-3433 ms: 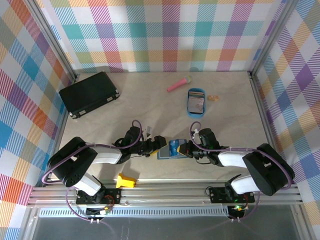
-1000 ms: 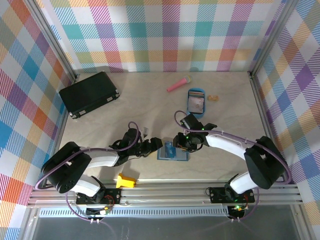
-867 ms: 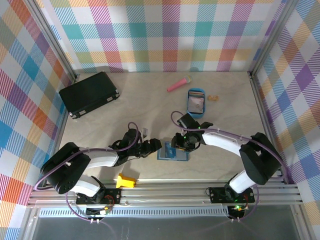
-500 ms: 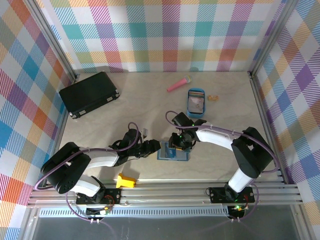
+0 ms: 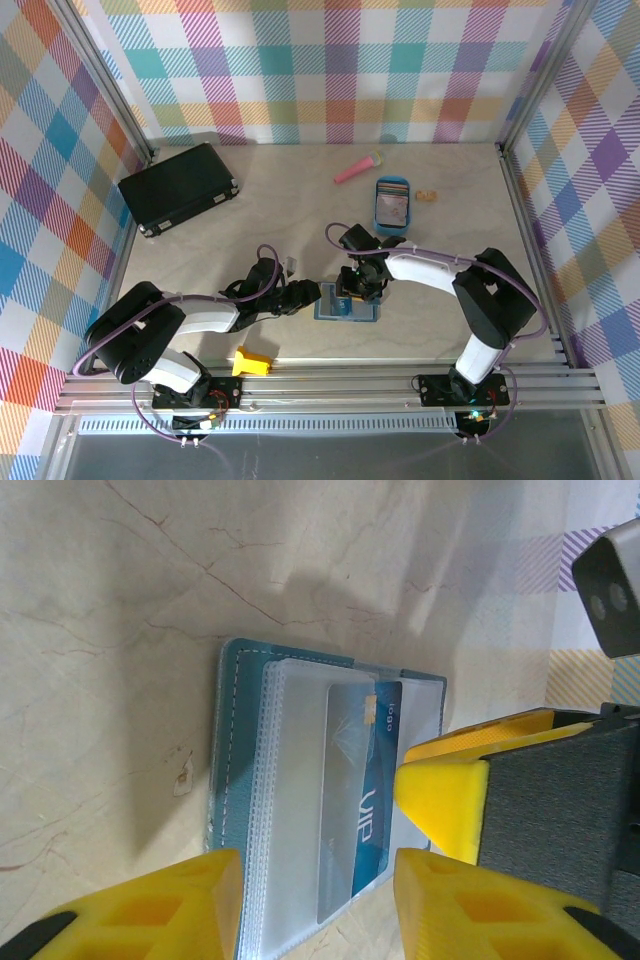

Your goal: Put the credit cards into the card holder

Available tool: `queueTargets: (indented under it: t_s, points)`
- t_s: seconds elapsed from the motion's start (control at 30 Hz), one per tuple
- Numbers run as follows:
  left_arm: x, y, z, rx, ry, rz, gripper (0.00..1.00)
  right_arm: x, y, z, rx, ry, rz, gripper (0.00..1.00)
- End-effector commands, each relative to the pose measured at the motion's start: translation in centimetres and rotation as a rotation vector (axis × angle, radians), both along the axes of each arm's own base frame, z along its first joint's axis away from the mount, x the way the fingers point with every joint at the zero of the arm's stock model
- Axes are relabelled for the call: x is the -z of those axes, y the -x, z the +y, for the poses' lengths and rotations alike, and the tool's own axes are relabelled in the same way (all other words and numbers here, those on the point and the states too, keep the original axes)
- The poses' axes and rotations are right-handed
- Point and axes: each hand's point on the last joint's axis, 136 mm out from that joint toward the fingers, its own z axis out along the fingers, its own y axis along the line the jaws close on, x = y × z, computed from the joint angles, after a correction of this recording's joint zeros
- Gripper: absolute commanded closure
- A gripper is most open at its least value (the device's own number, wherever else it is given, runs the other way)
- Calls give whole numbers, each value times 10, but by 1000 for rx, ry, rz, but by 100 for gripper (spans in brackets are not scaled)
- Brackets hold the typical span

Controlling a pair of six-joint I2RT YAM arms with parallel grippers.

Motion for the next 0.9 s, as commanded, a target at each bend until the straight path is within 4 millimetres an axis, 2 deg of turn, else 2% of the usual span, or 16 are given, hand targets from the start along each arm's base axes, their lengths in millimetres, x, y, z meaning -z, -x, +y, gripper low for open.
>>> queueTargets:
  t_s: [0.0,0.7,0.87]
  points:
    - [-2,1,-5,18,12,-22,57,0,2,4,-26,12,6,62]
    - [8,3,-6,19,16,0,57,1,6,16,-54,-21,26,65]
    - [9,3,-6,20,18,1,63,0,7,19,-55,-35,28,68]
